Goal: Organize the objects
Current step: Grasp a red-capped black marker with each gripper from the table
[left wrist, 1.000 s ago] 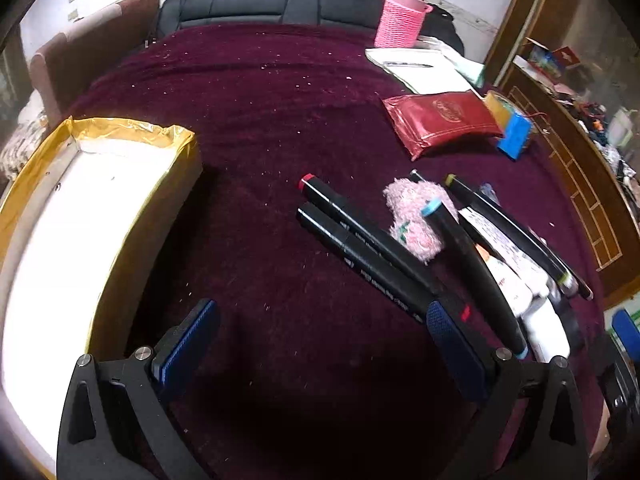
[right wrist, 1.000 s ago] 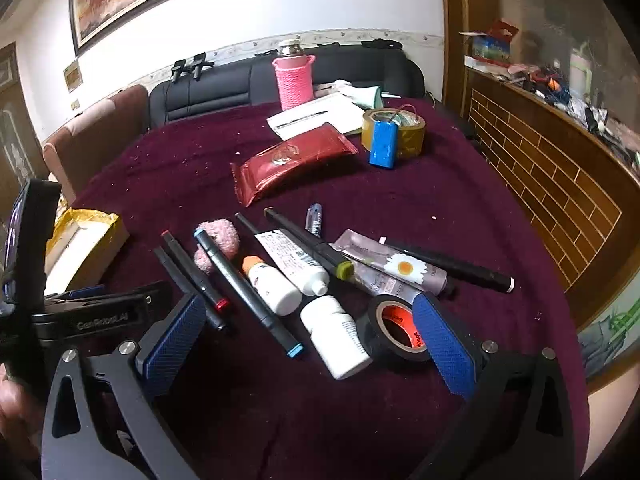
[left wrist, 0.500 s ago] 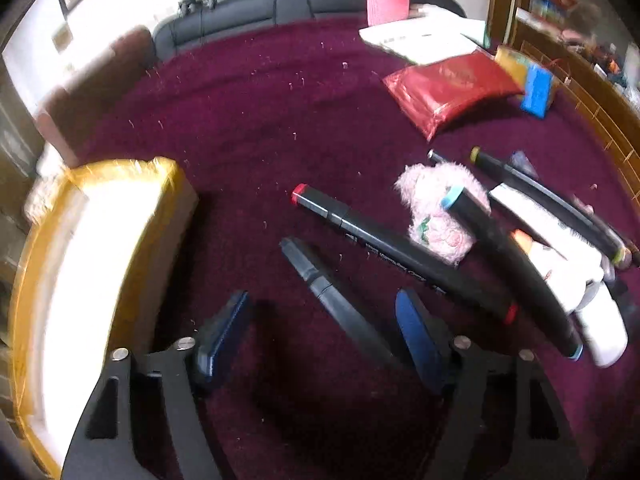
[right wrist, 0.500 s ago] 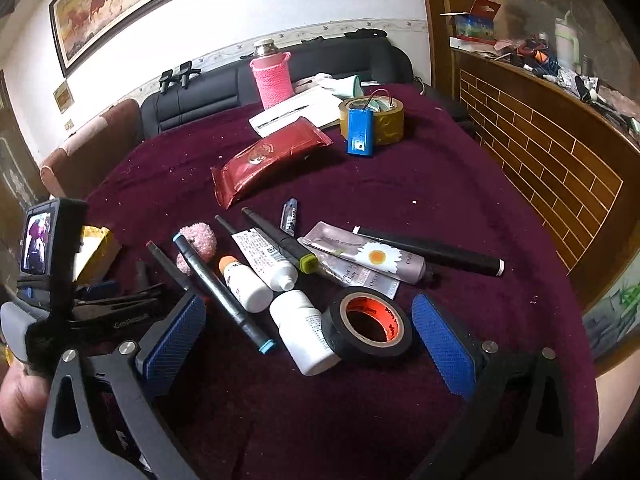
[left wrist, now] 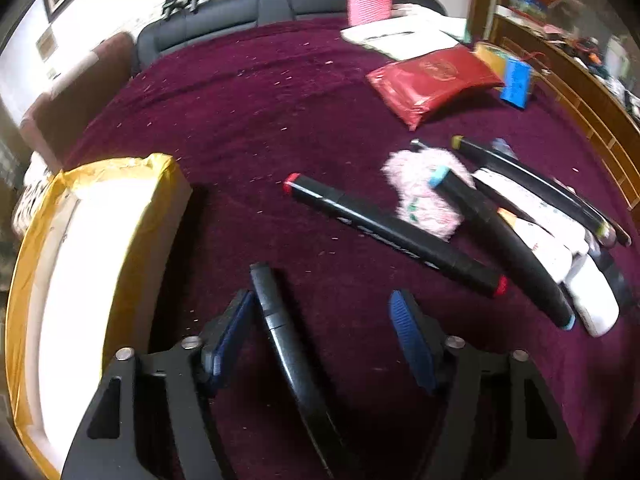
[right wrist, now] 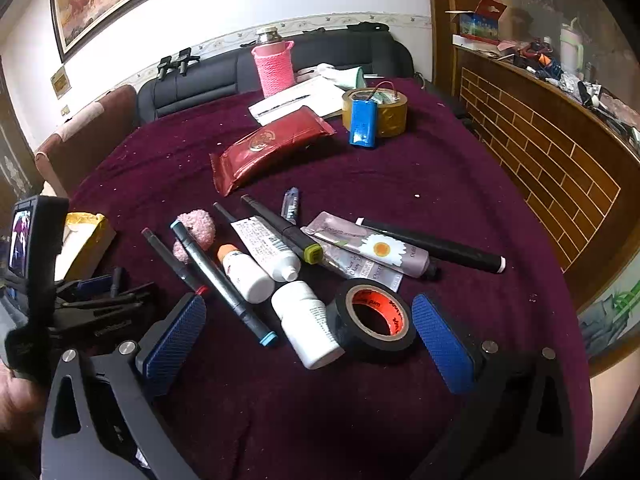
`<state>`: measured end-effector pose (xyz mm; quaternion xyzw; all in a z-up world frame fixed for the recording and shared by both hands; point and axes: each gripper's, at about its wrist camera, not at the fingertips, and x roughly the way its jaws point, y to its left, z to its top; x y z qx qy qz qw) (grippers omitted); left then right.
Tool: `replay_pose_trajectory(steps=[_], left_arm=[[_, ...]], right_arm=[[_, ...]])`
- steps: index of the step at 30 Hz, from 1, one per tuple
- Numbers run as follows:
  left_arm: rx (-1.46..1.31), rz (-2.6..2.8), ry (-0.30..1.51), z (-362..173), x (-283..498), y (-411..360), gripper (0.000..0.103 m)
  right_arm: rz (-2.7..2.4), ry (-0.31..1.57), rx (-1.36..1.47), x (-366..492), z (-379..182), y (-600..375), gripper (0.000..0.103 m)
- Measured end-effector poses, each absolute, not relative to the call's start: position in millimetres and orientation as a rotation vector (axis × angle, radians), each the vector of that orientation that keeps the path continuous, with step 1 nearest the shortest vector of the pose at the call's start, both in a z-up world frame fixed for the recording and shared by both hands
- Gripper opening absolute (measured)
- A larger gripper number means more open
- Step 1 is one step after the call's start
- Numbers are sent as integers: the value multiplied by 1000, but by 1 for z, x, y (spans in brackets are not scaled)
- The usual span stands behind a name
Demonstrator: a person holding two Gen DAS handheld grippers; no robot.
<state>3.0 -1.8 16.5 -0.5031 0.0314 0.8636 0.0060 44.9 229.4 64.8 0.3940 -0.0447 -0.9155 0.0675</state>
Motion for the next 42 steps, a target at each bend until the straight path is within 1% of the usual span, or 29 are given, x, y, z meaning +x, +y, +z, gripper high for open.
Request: replay_pose_trajectory(steps=[2,4,8,11,13,15,16,17,18,19,20,21,22,23,25,28,31,33,35,38,40,41,42], left_arm=[[-1534,2643,71,20,11,-1,11],[-1523,2599,16,23,18,-5,11],[-1541,2550,-30,22,30,-15,11],[-1495,2568,20,20,34,-12,14],[-1453,2591,78,18,40,-2,29],[-1389,2563,196,13,51,21,73],[-1376,2572,241,12,54,27,76],[-1390,2574,190,12,56,27,76],[-1396,2560,162,14,57,25,64],[-1398,2572,149,17,58,21,50],[-1402,2581,130,20,59,16,10],[-1418,2566,83,21,59,9,12],[-1427,2532,-20,22,59,-1,11],[-1440,2533,-64,23,61,-9,11],[-1410,2570,-67,28,69,-20,11],[-1374,2580,-137,36,80,-33,11],[-1283,2603,-234,55,97,-50,11],[-1212,2598,-297,67,105,-62,11],[-1149,2602,-321,76,109,-75,11],[-1056,2592,-340,87,118,-88,11],[-1012,2582,-347,90,118,-94,11],[-1001,2578,-351,90,117,-99,11],[-997,2578,-354,90,115,-105,11]], right_arm=[[-2740,-126,1177,46,67,226,103],[-2729,-107,1169,46,69,221,103],[-2664,-87,1153,44,71,209,103],[-2563,-118,1147,40,73,196,103],[-2496,-149,1160,35,74,188,103],[-2446,-166,1176,29,75,180,103],[-2428,-163,1181,28,76,178,103],[-2415,-167,1180,27,76,176,103],[-2402,-164,1186,26,77,175,103],[-2392,-160,1193,25,77,173,103],[-2381,-162,1198,23,77,172,103],[-2366,-171,1201,22,77,171,103],[-2353,-180,1208,18,76,169,103],[-2343,-187,1219,15,74,166,103],[-2318,-170,1236,8,71,156,103],[-2240,-117,1264,0,61,132,103],[-2189,-61,1302,-9,52,111,98],[-2164,-29,1326,-18,46,100,88],[-2142,-14,1348,-27,41,90,81],[-2154,58,1370,-43,33,73,77],[-2156,106,1400,-54,24,63,68],[-2182,137,1399,-57,21,60,66],[-2200,174,1405,-60,19,57,57]])
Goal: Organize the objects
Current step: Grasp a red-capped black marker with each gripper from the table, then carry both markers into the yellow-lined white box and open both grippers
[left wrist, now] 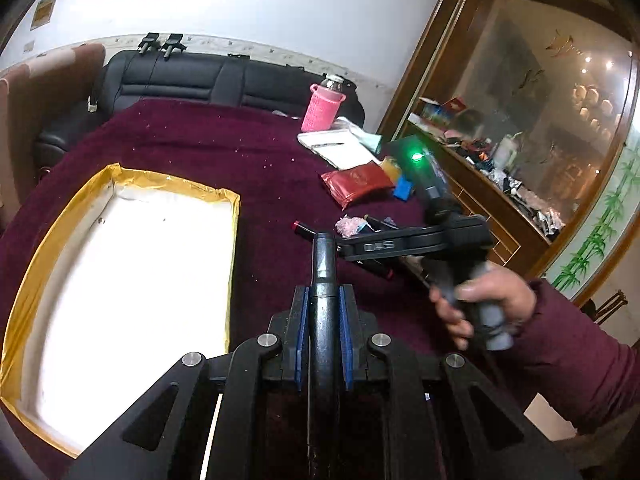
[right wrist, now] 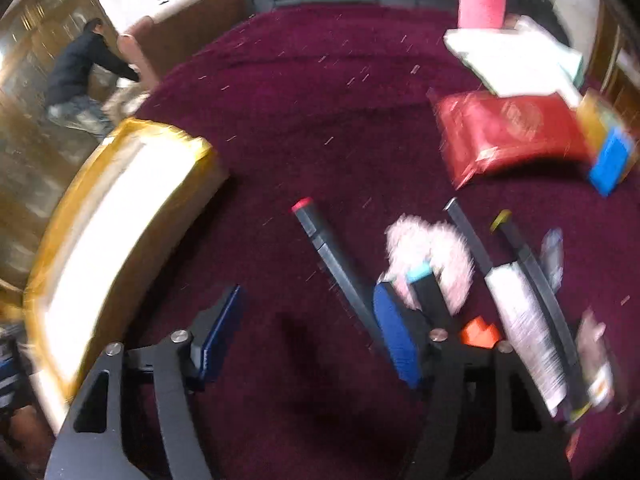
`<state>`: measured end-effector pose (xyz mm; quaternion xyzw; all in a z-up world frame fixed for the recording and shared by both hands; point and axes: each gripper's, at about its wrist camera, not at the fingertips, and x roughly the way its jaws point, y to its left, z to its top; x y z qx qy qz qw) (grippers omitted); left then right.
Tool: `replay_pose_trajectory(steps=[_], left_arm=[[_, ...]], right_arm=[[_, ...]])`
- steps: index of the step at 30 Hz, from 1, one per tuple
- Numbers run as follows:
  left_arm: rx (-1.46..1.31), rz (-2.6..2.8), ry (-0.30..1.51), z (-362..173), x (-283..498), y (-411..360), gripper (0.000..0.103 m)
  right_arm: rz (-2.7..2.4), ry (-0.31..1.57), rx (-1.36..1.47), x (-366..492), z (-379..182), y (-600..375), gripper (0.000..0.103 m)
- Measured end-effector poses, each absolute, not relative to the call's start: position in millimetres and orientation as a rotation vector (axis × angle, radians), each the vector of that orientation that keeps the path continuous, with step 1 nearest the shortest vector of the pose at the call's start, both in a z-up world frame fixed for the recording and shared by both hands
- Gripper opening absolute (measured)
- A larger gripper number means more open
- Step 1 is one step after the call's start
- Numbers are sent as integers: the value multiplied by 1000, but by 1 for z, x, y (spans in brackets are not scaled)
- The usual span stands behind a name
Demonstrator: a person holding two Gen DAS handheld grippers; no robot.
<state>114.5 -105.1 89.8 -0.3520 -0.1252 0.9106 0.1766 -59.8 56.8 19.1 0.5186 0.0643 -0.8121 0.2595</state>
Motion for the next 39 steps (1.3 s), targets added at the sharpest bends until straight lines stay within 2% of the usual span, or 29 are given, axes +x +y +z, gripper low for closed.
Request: replay_pose_trajectory(steps=[1,2,3,4,6,7,17,24,32,39], left_arm=[[-996,2577,-360,88,113,-107,11],[-995,2574,-372,87,113,-112,11],[-994,2575,-385,85,111,-116,11],[-993,2577,-393,86,115,-122,11],[-994,2584,-410,84,114,-131,11],[-996,2591,-417,84,113,-134,11],[-1018,2658,-479,103,108,-177,11],[-1152,2649,-453,102,50,-192,11],[-1338,2631,-448,57,-24,-203,11],[-1352,2584,-591,27,-45,-218,12]], right_arm=[[-2198,188,1431,-63,16,55,51],[-2202,197,1455,-65,12,54,38],[-2225,214,1449,-65,9,54,33],[-2237,229,1438,-64,9,53,31],[-2278,276,1434,-62,9,54,14],[-2286,269,1437,-62,10,55,12],[-2144,-207,1368,-37,45,76,12],[-1932,-389,1355,-26,71,23,13],[-2040,-375,1452,-41,49,-47,13],[-2096,-398,1514,-59,26,-56,13]])
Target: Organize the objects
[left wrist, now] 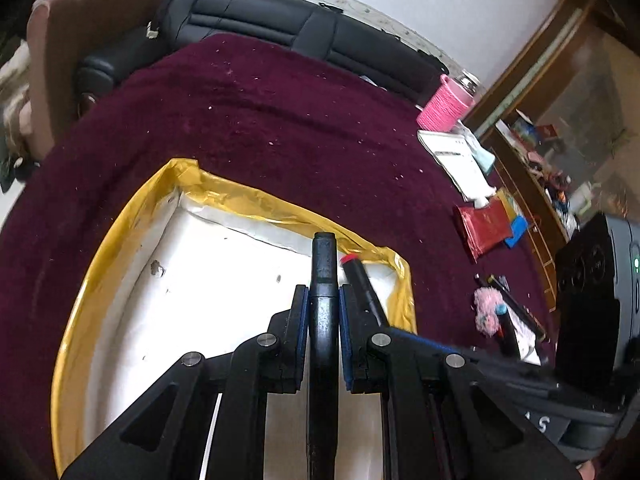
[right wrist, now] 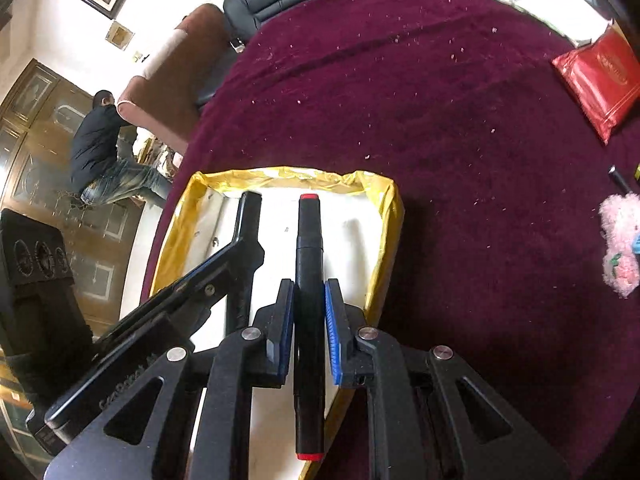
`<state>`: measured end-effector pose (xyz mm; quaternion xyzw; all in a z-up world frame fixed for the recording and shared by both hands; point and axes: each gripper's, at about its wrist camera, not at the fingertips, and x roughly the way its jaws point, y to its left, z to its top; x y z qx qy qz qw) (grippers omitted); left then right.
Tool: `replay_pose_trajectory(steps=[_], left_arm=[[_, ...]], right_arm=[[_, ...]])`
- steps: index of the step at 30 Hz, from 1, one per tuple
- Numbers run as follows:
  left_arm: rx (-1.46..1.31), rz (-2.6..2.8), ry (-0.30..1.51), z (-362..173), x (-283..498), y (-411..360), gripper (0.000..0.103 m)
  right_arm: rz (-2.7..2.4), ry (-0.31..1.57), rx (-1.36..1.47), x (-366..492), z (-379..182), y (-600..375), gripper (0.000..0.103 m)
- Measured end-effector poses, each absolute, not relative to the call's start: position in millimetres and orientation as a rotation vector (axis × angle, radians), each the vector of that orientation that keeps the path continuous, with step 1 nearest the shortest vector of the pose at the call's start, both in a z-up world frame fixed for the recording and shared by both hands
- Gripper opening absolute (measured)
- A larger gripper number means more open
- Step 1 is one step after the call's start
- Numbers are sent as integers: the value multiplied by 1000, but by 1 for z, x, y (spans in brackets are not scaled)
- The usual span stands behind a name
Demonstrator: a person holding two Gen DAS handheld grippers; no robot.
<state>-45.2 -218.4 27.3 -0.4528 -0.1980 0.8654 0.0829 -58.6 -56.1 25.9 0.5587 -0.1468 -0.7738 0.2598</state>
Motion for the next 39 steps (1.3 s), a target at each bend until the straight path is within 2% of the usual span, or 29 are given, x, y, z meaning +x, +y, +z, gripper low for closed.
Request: replay_pose_trajectory(steps=[2,4,6,8,12,18,24,32,36,39], left_arm=[[-1335,2580,-630,24,-45,-221,15],[-1339,2574,-674,20,-45,-227,24],[-1332,2567,-700,20,-45,-233,38],[-1320,2555,-721,20,-42,-236,45],[-1322,2623,-682,19,-32,-239,45],[-1383,2581,-900,-1,-17,-253,46],[-1382,2588,-925,0,5,-245,46],[-1398,2515,-884,10,-3,-212,46],[-1331,2566,-850,36,-2,-197,46],[-1256,2681,-740,68,16,-182,46]], right_arm=[[-2103,-409,1521,-59,25,-55,13],[-2112,-408,1520,-58,26,-53,13],[-2130,-400,1500,-57,28,-53,13],[-2157,-381,1472,-53,32,-49,14],[-2201,-359,1425,-49,36,-41,16],[-2187,-368,1410,-49,39,-40,16],[-2204,-311,1363,-26,52,-25,16],[-2248,-321,1340,-13,62,8,16],[-2326,-328,1321,-4,76,34,16],[-2440,-268,1230,8,91,44,16]])
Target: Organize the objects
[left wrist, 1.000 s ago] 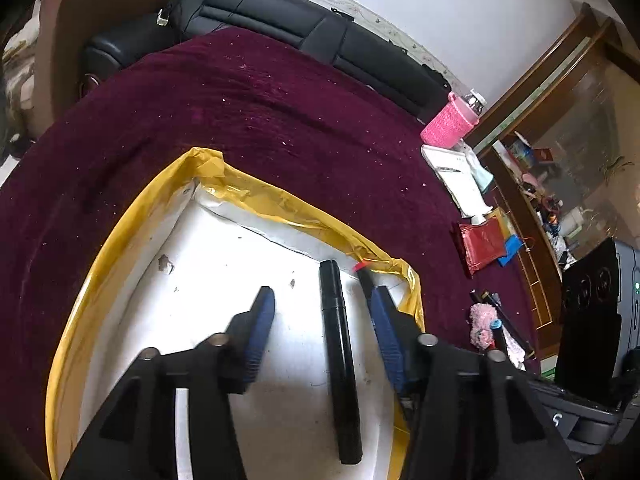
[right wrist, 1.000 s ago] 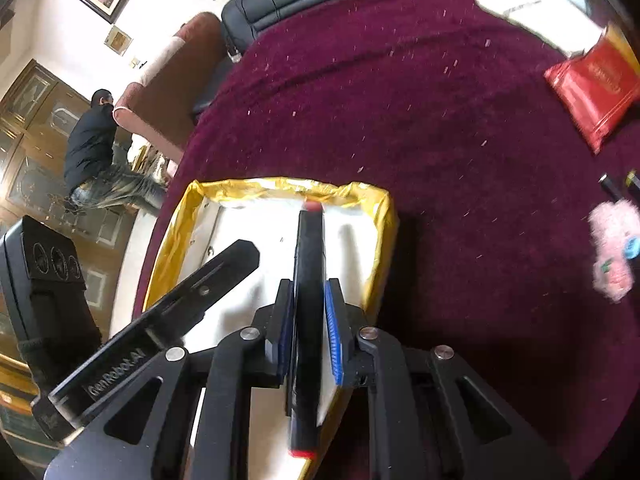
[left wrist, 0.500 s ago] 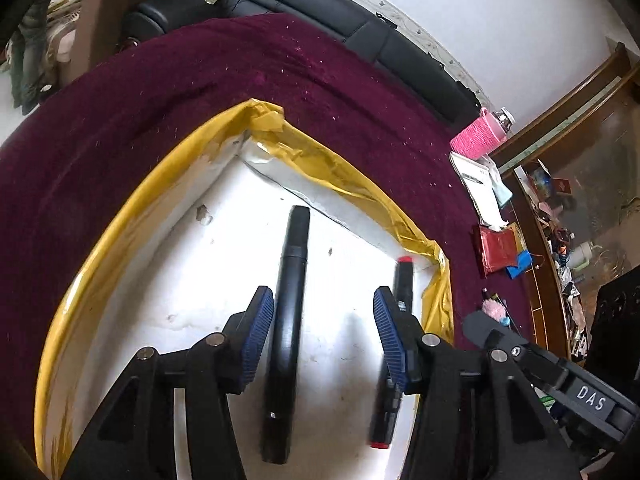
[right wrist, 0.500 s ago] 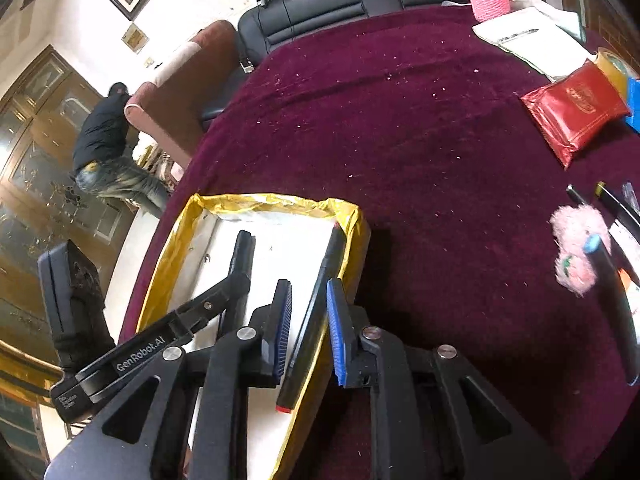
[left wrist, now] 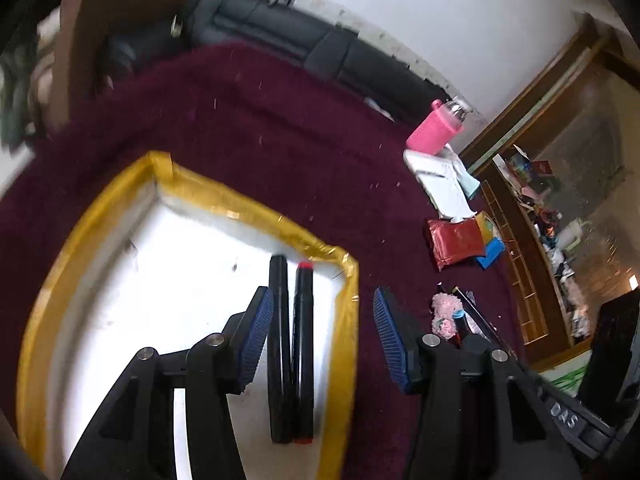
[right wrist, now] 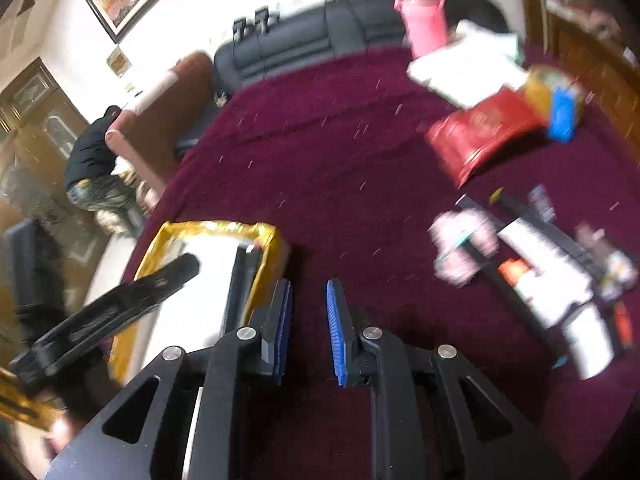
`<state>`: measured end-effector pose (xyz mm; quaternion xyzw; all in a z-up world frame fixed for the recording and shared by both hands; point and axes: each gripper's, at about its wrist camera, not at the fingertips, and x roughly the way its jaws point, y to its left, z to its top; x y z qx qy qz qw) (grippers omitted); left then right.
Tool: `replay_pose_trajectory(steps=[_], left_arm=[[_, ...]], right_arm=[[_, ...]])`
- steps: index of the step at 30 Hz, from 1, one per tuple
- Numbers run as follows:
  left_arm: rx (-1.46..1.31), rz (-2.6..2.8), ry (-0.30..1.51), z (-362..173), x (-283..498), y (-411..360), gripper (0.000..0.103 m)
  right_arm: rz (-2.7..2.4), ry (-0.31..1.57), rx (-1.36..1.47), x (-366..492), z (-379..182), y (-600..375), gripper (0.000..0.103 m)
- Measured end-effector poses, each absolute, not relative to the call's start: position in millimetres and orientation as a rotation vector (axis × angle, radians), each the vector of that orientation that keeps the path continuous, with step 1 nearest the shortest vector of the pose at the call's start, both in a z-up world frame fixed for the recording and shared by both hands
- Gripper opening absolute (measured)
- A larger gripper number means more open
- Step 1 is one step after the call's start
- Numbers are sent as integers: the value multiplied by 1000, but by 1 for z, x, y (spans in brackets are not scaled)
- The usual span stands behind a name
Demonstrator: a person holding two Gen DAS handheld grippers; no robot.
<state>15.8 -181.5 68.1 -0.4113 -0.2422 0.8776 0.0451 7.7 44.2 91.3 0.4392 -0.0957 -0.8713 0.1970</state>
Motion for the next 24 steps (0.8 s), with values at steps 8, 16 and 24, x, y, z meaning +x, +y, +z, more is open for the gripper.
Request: replay_pose_trajectory(steps=[8,16,24], left_arm=[[-1072,2725,-725,114,69,-147,54],[-891,2717,-653,189,121,-133,54],[-624,2817,-450,325,177,-133,54]], right_arm=[[-2472,-480,1087,20,86,90,63],[-2577,-355,1044,45,139,160,63],[-2960,-155,696,120,326,276,63]])
